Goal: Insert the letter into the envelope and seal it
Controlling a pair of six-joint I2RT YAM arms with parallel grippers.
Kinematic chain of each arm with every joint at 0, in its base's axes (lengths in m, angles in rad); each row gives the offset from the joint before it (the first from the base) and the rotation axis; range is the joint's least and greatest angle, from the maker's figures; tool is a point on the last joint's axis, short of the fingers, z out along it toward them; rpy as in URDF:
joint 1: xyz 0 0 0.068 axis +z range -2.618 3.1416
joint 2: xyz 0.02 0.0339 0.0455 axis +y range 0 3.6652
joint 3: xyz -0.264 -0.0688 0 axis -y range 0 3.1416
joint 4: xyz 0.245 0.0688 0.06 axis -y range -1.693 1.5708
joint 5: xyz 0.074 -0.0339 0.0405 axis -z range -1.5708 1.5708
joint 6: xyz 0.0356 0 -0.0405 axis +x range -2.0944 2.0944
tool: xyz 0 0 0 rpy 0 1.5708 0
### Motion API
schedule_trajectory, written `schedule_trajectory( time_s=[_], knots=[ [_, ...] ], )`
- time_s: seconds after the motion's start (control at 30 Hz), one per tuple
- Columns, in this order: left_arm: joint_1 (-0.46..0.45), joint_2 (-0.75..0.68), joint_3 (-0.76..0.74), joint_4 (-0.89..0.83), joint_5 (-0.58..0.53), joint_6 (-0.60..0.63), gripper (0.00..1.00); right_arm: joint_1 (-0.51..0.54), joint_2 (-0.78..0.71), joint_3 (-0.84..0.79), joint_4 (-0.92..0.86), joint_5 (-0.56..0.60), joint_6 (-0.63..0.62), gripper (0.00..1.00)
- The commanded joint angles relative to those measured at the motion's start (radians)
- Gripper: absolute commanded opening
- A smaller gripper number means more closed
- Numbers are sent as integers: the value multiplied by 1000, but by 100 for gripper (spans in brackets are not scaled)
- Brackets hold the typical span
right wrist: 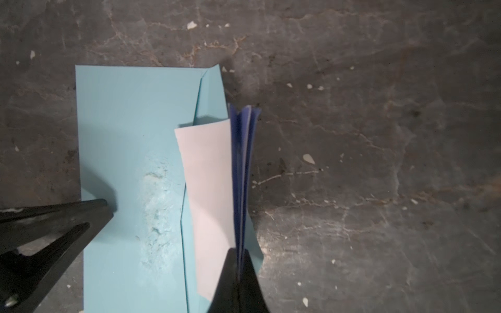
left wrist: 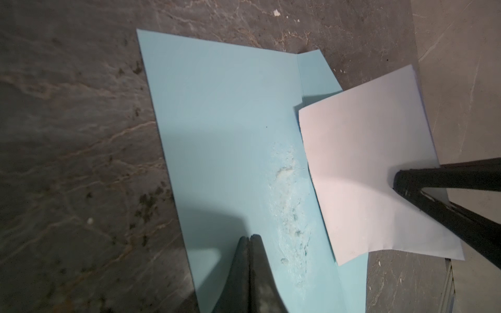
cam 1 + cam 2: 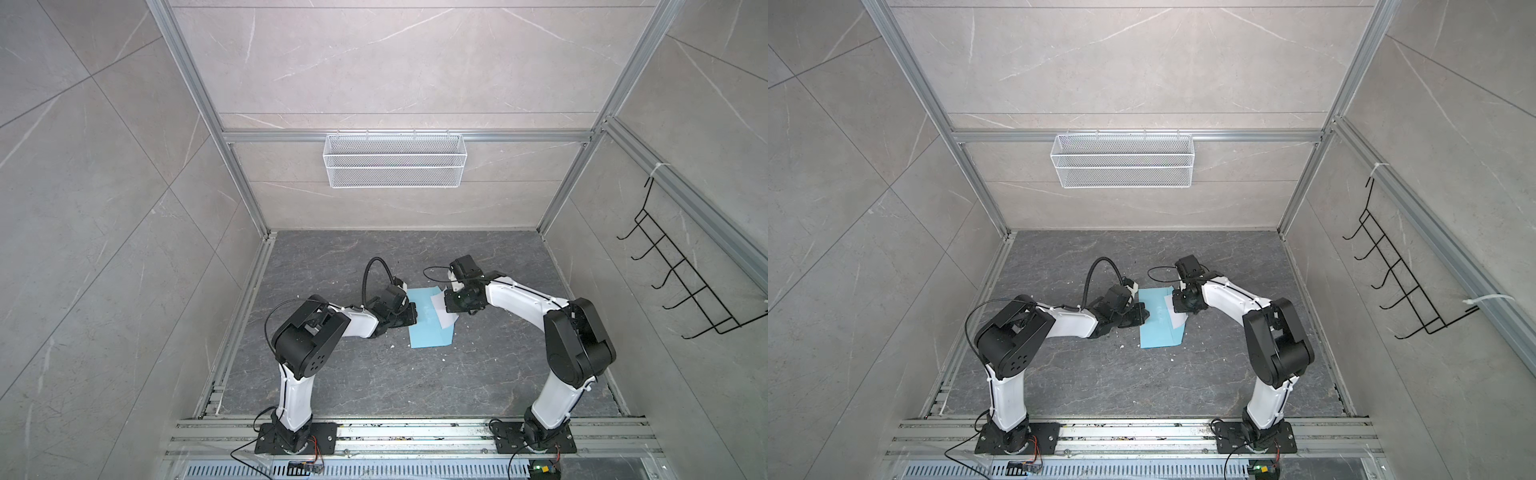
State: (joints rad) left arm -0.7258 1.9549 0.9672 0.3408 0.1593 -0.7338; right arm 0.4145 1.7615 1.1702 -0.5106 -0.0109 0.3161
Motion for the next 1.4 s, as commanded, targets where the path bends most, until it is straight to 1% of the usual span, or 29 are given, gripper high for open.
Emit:
schedule_trajectory(
  time_s=[0.0,0.2,0.3,0.43,0.67,0.97,1.2,1.37],
  knots=[
    [-10,57,-1,-103,-18,-5,0,-4,-39,-40,48,48,95,0],
    [-18,68,3,-100,-18,-11,0,-2,-45,-71,59,50,178,0],
    [-19,70,3,-99,-19,-12,0,0,-62,-73,32,72,217,0],
    [-20,70,5,-99,-19,-13,0,0,-64,-67,11,69,251,0],
    [-23,74,7,-100,-20,-14,0,12,-29,-60,7,60,295,0],
    [-26,76,11,-99,-19,-14,0,43,7,-28,9,46,313,0],
    [-25,78,7,-95,-19,-16,0,62,11,-33,6,74,352,0],
    [-25,75,2,-92,-20,-15,0,65,-34,-67,10,123,405,0]
  ],
)
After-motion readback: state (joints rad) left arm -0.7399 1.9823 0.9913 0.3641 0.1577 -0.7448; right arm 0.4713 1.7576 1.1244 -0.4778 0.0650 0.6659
